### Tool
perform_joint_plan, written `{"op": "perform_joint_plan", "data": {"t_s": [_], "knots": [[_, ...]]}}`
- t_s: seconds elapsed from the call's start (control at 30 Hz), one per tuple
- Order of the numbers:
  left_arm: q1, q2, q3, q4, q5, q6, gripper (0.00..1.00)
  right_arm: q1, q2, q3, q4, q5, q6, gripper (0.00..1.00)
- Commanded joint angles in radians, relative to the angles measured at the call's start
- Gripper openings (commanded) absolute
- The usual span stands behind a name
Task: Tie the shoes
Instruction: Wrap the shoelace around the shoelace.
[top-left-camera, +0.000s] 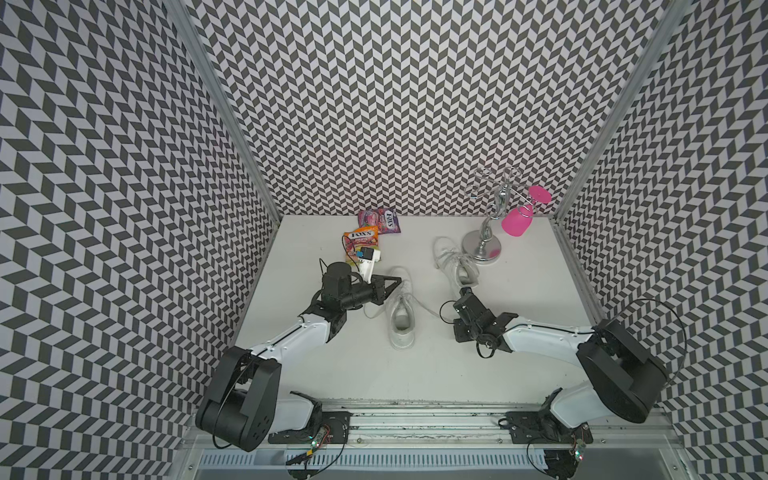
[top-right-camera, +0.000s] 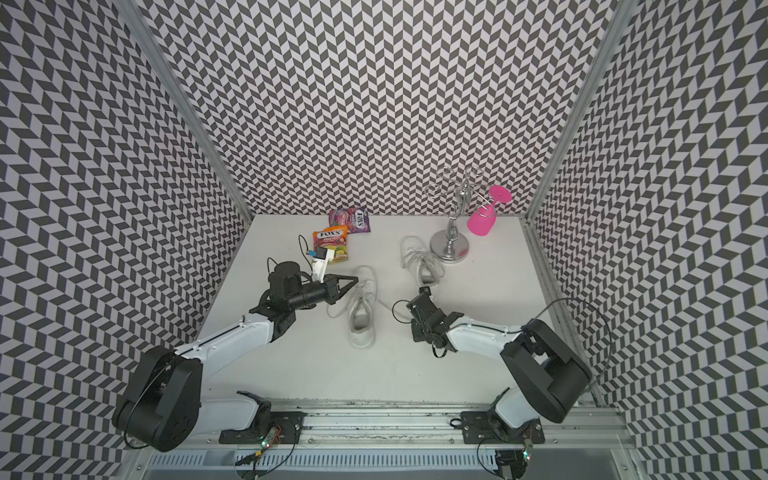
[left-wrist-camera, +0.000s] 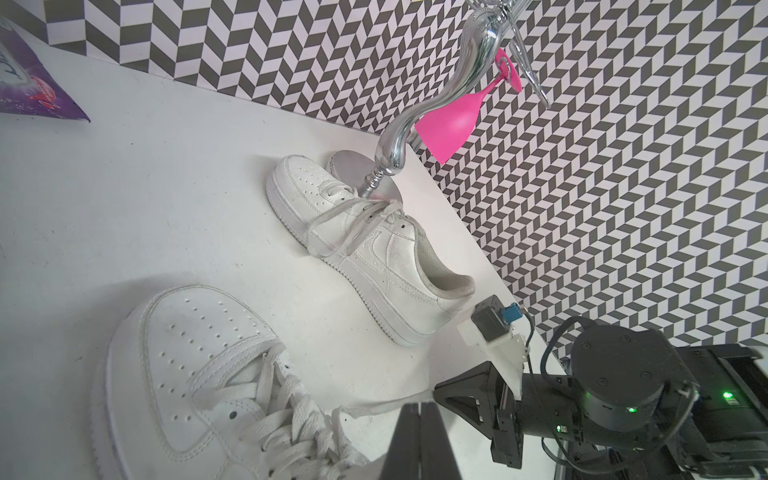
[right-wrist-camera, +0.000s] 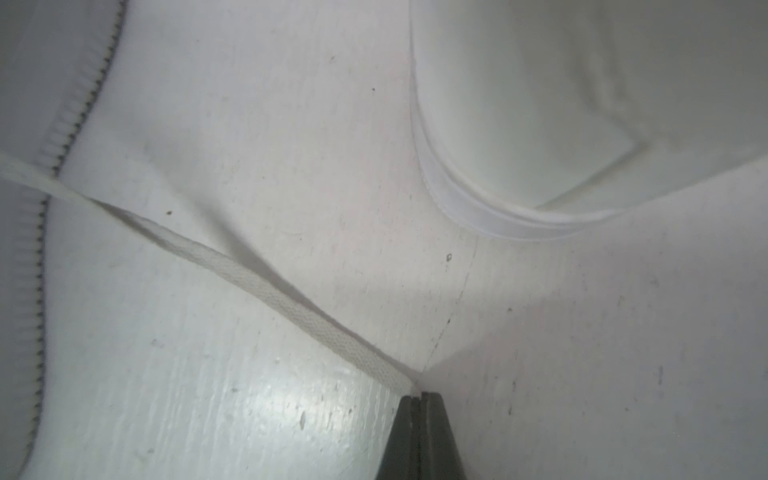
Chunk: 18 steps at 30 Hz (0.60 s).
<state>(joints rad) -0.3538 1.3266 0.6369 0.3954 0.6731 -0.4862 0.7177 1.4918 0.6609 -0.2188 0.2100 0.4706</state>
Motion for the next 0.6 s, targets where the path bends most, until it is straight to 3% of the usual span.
{"op": "perform_joint_plan", "data": {"t_s": [0.0, 0.3, 0.57], "knots": [[0.002, -0.038, -0.006, 0.003, -0.011, 0.023, 0.05, 0.005, -0.081, 0.032, 0.025, -0.049, -0.031, 0.0], [0.016, -0.06, -0.023, 0.0, -0.009, 0.02, 0.05, 0.005, -0.12, 0.143, -0.024, -0.061, -0.059, 0.0], [0.018, -0.094, -0.055, 0.029, 0.002, 0.005, 0.05, 0.006, -0.108, 0.363, 0.031, -0.275, -0.131, 0.0]]}}
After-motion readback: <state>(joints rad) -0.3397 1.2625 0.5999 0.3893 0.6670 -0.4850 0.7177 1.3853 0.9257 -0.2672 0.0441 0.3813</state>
